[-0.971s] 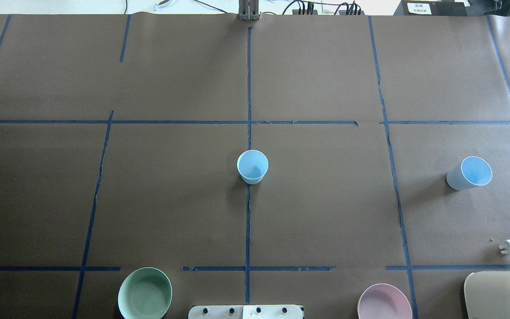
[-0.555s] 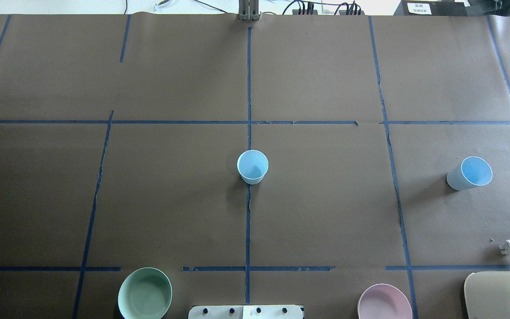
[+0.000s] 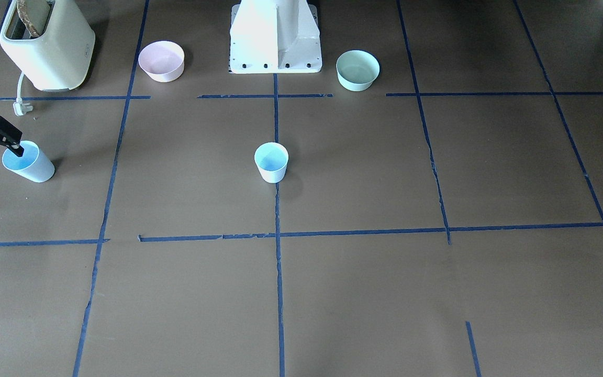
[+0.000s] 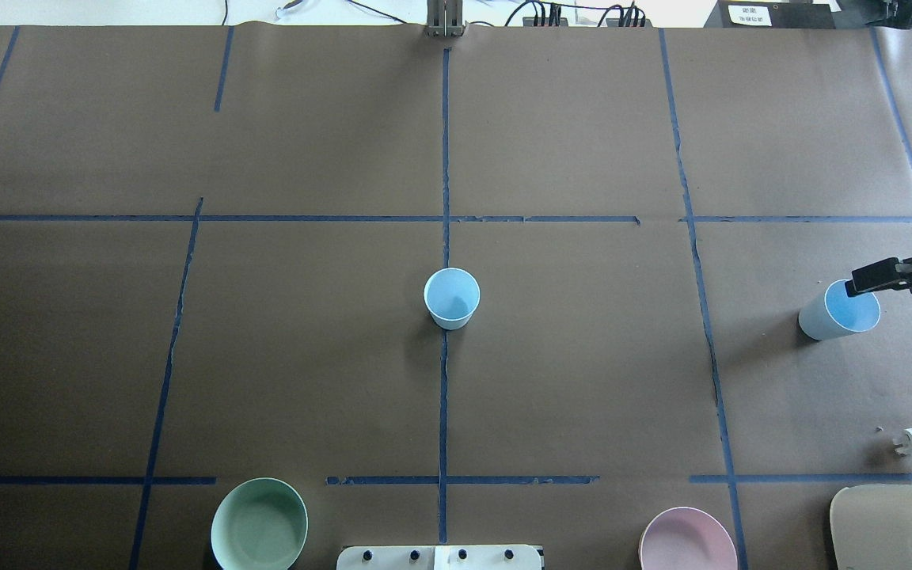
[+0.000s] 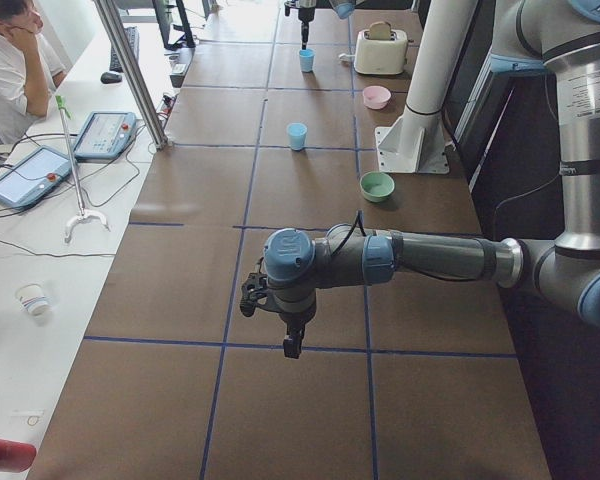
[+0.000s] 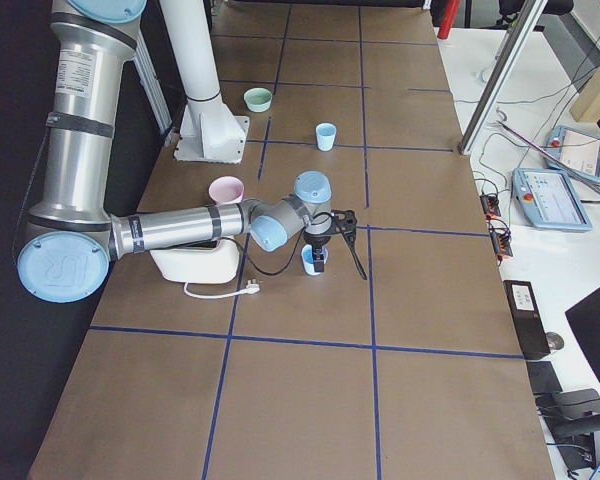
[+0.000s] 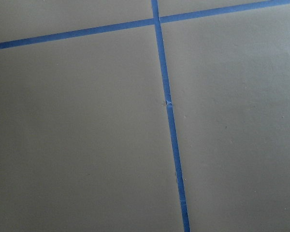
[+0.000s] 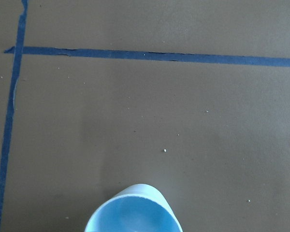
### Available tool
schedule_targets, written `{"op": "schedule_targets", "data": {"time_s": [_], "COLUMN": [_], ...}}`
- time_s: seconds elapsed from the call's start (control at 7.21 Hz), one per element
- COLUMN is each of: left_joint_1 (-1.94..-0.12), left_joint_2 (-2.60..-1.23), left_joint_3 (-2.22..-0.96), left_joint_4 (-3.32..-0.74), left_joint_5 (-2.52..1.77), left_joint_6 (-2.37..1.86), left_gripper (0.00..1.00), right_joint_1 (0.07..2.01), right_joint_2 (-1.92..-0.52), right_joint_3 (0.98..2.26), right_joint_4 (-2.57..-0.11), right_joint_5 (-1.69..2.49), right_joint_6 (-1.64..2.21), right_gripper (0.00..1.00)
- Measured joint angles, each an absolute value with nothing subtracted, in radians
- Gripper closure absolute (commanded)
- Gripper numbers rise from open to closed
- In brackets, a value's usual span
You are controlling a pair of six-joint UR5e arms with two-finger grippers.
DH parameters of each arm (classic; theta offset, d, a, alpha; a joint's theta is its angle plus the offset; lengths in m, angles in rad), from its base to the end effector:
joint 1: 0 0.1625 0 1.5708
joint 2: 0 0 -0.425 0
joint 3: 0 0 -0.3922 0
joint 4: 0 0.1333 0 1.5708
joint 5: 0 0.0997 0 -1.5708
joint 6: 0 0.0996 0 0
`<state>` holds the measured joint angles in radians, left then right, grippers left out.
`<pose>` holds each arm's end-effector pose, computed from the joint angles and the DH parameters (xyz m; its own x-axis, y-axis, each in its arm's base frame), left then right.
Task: Stack blue cups with both arms
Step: 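Reach the right gripper to the other light blue cup and grasp it, then carry the cup with the right gripper and lower it into the center cup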
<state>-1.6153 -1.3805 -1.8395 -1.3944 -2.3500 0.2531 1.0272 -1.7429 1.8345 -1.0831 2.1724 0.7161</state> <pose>-0.0812 -0.3997 0.6294 0.6963 0.1518 -0.7016 -0.1344 0.9877 0.0804 -0.1649 -0.4216 0.5595 0.6955 -0.0515 0.7166 -0.0315 0.9943 0.1021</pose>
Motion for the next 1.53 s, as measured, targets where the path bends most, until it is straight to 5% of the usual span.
{"op": "schedule_targets", "data": {"time_s": [0.42,0.69,0.97,1.53], "left_joint_1": [-1.615,-1.615,-1.615,-1.615], "left_joint_2": [-1.381,-1.381,-1.381,-1.381], "left_joint_3": [-1.842,-1.843,-1.844,-1.844], "left_joint_4": [-1.394,-1.394,-1.394,-1.394], "left_joint_5": [-2.350,-2.350,-2.350,-2.350], "left_joint_6": [0.253,0.253,0.253,0.253], "left_gripper": [0.00,0.00,0.00,0.00], "right_joint_1": [1.014,0.988,0.973,0.971], "right_joint_2": [-1.742,-1.718,-1.699,-1.690], "right_joint_3": [1.785,1.743,1.730,1.760], "right_joint_4": [-1.080,-1.080,-1.080,-1.083], "right_joint_5": [2.168,2.168,2.170,2.178], "right_joint_6": [0.716,0.723,0.722,0.720], "right_gripper": [0.06,0.87,0.97,0.98]}}
